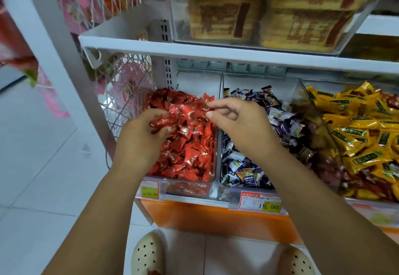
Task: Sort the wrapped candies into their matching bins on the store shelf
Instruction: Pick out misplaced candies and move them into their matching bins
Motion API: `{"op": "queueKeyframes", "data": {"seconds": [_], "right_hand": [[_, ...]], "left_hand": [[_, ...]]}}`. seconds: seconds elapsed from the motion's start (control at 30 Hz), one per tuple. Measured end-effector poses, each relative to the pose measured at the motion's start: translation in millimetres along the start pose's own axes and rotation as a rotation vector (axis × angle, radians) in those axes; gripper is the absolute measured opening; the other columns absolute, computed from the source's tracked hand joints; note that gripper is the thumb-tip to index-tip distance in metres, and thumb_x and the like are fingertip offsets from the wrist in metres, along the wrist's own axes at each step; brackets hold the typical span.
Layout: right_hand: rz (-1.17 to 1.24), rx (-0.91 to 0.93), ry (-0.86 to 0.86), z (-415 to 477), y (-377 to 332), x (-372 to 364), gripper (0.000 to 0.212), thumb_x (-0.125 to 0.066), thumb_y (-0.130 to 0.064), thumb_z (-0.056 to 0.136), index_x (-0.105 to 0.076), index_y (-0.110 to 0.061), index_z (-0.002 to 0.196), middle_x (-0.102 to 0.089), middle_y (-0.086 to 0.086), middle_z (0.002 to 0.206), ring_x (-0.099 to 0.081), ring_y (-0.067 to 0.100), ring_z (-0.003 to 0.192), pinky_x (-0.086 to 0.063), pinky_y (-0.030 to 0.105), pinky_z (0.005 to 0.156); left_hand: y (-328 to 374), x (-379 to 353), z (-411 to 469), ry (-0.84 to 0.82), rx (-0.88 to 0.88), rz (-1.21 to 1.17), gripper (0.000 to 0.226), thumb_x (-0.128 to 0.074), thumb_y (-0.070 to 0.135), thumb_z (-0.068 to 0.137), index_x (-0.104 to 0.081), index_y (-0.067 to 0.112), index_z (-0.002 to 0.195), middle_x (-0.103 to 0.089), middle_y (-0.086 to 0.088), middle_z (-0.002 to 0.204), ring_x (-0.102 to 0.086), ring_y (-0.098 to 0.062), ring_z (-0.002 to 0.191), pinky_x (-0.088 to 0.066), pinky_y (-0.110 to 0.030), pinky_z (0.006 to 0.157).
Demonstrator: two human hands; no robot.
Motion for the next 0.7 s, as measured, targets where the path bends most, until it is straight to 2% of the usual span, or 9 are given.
{"op": "queueKeyframes", "data": {"seconds": [0.07, 0.17, 0.23, 0.3, 0.37, 0.43, 0.5, 0.6, 0.7], "right_hand": [[-0.02, -0.019, -0.011, 0.4, 3.1, 3.9, 0.019, -0.065, -0.024, 0.09, -0.07, -0.028, 0.108, -0.062, -0.018, 0.076, -0.055, -0.009, 0.061, -0.042, 0.012, 0.063], [-0.14, -0.083, -0.003, -2.4, 10.5, 33.1, 0.02, -0.059, -0.024, 0.094, -0.067, -0.035, 0.109, -0.067, -0.011, 0.095, -0.061, 0.0, 0.076, -0.051, 0.022, 0.065], [-0.26, -0.17, -0.04, -8.3, 22.3, 59.3, 0.022, -0.053, -0.022, 0.097, -0.066, -0.034, 0.111, -0.063, -0.011, 0.104, -0.061, 0.007, 0.09, -0.049, 0.023, 0.067], [-0.447, -0.288, -0.184, -19.9, 42.4, 79.8, 0.023, -0.052, -0.023, 0.098, -0.064, -0.034, 0.114, -0.059, -0.007, 0.121, -0.057, 0.012, 0.102, -0.041, 0.02, 0.069], [-0.689, -0.387, -0.393, -38.7, 61.7, 88.7, 0.029, -0.057, -0.027, 0.096, -0.058, -0.037, 0.123, -0.049, -0.003, 0.14, -0.051, 0.017, 0.117, -0.042, 0.023, 0.082], [-0.819, -0.414, -0.57, -55.6, 73.8, 82.7, 0.048, -0.064, -0.033, 0.09, -0.046, -0.041, 0.134, -0.041, -0.002, 0.147, -0.045, 0.019, 0.126, -0.037, 0.03, 0.098], [-0.892, -0.407, -0.707, -65.8, 83.6, 67.1, 0.073, -0.069, -0.04, 0.085, -0.027, -0.046, 0.144, -0.033, 0.002, 0.151, -0.044, 0.024, 0.128, -0.038, 0.035, 0.102], [-0.995, -0.377, -0.783, -65.9, 103.5, 49.7, 0.091, -0.068, -0.041, 0.084, -0.003, -0.052, 0.147, -0.019, 0.012, 0.153, -0.039, 0.035, 0.129, -0.048, 0.04, 0.092], [-1.029, -0.321, -0.707, -57.8, 113.8, 39.8, 0.098, -0.07, -0.039, 0.084, 0.004, -0.052, 0.147, -0.006, 0.017, 0.155, -0.018, 0.044, 0.14, -0.047, 0.046, 0.095]], "left_hand": [[0.7, -0.3, 0.7, -0.012, -0.02, 0.01, 0.031, -0.071, 0.024, 0.086, -0.065, 0.031, 0.116, -0.066, 0.007, 0.114, -0.057, -0.007, 0.102, -0.037, -0.008, 0.077], [13.7, 0.6, -1.2, 0.002, -0.096, 0.107, 0.033, -0.068, 0.029, 0.087, -0.064, 0.033, 0.119, -0.062, 0.003, 0.123, -0.052, -0.018, 0.118, -0.04, -0.027, 0.095], [29.9, -1.4, -6.5, 0.003, -0.155, 0.084, 0.032, -0.066, 0.029, 0.089, -0.064, 0.032, 0.12, -0.06, 0.006, 0.125, -0.05, -0.014, 0.119, -0.037, -0.024, 0.095], [50.8, -10.5, -16.4, -0.034, -0.235, 0.03, 0.031, -0.064, 0.029, 0.09, -0.064, 0.031, 0.121, -0.058, 0.011, 0.124, -0.05, -0.006, 0.113, -0.034, -0.018, 0.092], [71.7, -27.6, -28.9, -0.124, -0.317, -0.022, 0.034, -0.061, 0.035, 0.09, -0.062, 0.032, 0.124, -0.054, 0.017, 0.124, -0.049, -0.002, 0.112, -0.036, -0.02, 0.098], [84.1, -50.5, -40.1, -0.256, -0.369, -0.024, 0.045, -0.058, 0.043, 0.089, -0.053, 0.035, 0.133, -0.045, 0.019, 0.138, -0.041, 0.001, 0.125, -0.031, -0.024, 0.109], [85.1, -72.2, -47.7, -0.377, -0.384, 0.05, 0.06, -0.056, 0.049, 0.088, -0.037, 0.038, 0.144, -0.023, 0.021, 0.153, -0.023, 0.002, 0.138, -0.02, -0.024, 0.115], [77.8, -87.4, -51.2, -0.449, -0.375, 0.13, 0.073, -0.06, 0.041, 0.09, -0.019, 0.039, 0.15, 0.002, 0.023, 0.158, -0.012, 0.002, 0.143, -0.016, -0.019, 0.111], [73.4, -88.3, -50.5, -0.474, -0.345, 0.129, 0.074, -0.061, 0.028, 0.091, -0.018, 0.041, 0.15, 0.0, 0.024, 0.158, -0.024, 0.015, 0.131, -0.019, -0.008, 0.099]]}}
Point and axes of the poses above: each hand's wrist, its own z-axis towards the middle knuckle, its own x-axis out of the back of the hand, y = z × x, the point moved 9 cm from there along z, towards the middle knuckle
